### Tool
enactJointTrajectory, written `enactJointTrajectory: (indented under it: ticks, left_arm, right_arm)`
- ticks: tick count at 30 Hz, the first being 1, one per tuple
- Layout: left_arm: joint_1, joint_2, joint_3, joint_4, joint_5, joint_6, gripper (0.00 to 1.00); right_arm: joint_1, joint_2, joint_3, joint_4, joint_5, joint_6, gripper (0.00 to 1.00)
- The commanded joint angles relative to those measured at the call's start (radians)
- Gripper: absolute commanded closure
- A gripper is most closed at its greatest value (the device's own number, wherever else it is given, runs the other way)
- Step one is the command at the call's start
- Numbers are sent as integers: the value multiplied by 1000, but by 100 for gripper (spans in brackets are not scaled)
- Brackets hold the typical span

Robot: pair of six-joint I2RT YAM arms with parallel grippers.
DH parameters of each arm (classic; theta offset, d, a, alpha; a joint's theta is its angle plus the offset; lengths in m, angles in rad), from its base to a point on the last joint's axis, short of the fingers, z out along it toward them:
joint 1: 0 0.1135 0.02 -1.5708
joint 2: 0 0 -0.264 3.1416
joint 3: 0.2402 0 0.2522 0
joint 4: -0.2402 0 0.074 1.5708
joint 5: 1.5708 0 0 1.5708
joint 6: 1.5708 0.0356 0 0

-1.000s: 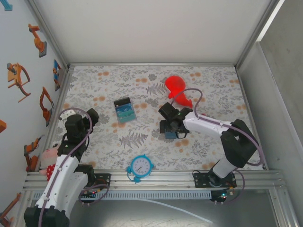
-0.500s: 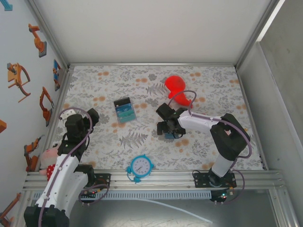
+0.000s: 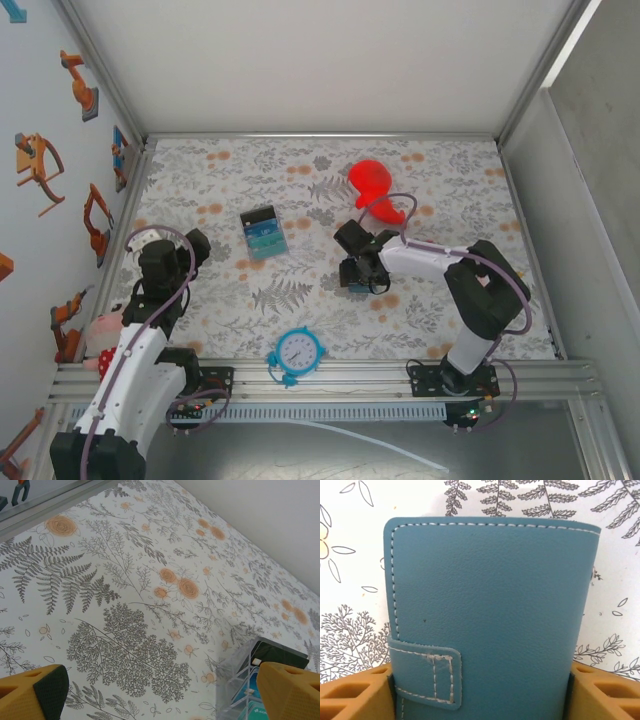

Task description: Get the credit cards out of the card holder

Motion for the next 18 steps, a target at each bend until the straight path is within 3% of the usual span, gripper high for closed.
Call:
enactJointTrajectory:
  ticks: [1,4,11,18]
  left_arm:
    - [-2,0,45,-12,17,-30,3]
    - [-2,11,69,-41,23,-56,3]
    - [-6,47,147,-90,110,-61,3]
    - [-44,98,196,-71,272,-111,3]
  right_arm:
    - [-3,-26,-32,29,-15,-33,34]
    - [-3,-62,-51,65,-17,-66,44]
    - [-5,-154,-110,230,-98,-161,46]
    - [-5,-229,-177,481,-239,-228,47]
